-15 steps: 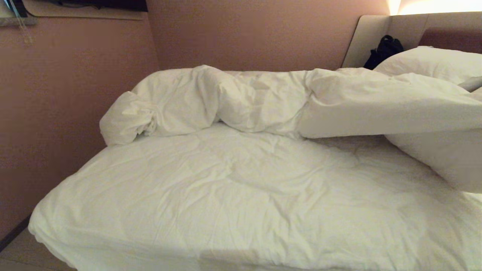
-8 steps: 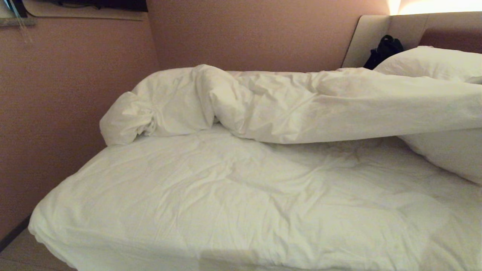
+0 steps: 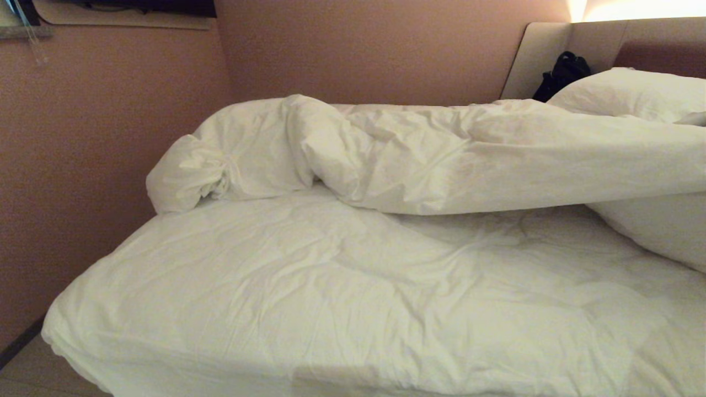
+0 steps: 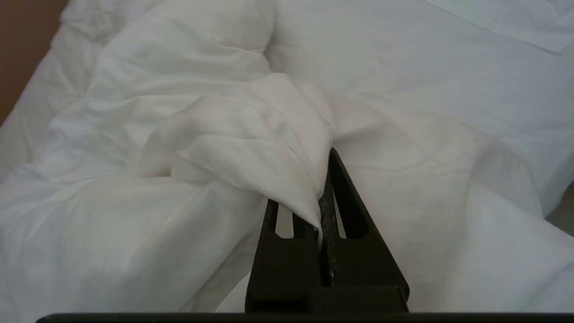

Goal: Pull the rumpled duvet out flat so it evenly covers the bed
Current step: Flatten the corners of the folded blanket

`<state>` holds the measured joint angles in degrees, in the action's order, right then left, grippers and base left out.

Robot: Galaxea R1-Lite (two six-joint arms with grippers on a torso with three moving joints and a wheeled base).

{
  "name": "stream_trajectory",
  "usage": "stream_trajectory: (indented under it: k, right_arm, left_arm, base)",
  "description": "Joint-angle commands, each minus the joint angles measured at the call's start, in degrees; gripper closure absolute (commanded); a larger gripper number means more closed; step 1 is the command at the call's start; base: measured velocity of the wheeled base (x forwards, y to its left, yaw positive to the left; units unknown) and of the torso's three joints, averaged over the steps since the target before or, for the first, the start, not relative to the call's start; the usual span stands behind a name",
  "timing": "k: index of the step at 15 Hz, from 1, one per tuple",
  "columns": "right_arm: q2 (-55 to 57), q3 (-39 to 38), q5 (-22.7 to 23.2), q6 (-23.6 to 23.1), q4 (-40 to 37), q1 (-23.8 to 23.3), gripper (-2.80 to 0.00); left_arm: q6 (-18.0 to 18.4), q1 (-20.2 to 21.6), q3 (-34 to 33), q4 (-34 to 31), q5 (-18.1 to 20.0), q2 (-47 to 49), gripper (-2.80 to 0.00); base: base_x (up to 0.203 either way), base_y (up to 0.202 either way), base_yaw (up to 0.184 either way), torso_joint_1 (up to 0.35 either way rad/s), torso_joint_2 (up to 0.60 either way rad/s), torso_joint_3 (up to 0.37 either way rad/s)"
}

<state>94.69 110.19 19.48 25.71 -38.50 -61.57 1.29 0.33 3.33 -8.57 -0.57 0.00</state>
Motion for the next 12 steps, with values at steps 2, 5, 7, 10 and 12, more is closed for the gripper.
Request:
stream_trajectory:
  k: [2,5,7,10,12]
  right_arm:
    - [2.2,-0.3,-0.2,0.3,-0.2,-0.9,0.0]
    - [4.3,-0.4,-0.2,0.3,-0.2,-1.8,0.0]
    - [4.8,-0.2,-0.2,0.2,-0.3,-2.1,0.0]
    - [4.3,-0.2,-0.2,0.3,-0.2,-2.2,0.0]
    - [3.7,-0.1,0.0,0.3,-0.1,-2.6,0.0]
  left_arm:
    - [0.0,0.0,0.0,0.0,-0.1,0.0,0.0]
    - [0.0,0.0,0.0,0.0,0.0,0.0,0.0]
    - [0.0,0.0,0.0,0.0,0.0,0.0,0.0]
    - [0.0,0.0,0.0,0.0,0.0,0.0,0.0]
    - [0.0,0.0,0.0,0.0,0.0,0.0,0.0]
  base:
    - [0.0,0.0,0.0,0.0,0.0,0.0]
    - [0.0,0.0,0.0,0.0,0.0,0.0]
    - [0.0,0.0,0.0,0.0,0.0,0.0]
    - [0.0,0.0,0.0,0.0,0.0,0.0]
    - [0.0,0.0,0.0,0.0,0.0,0.0]
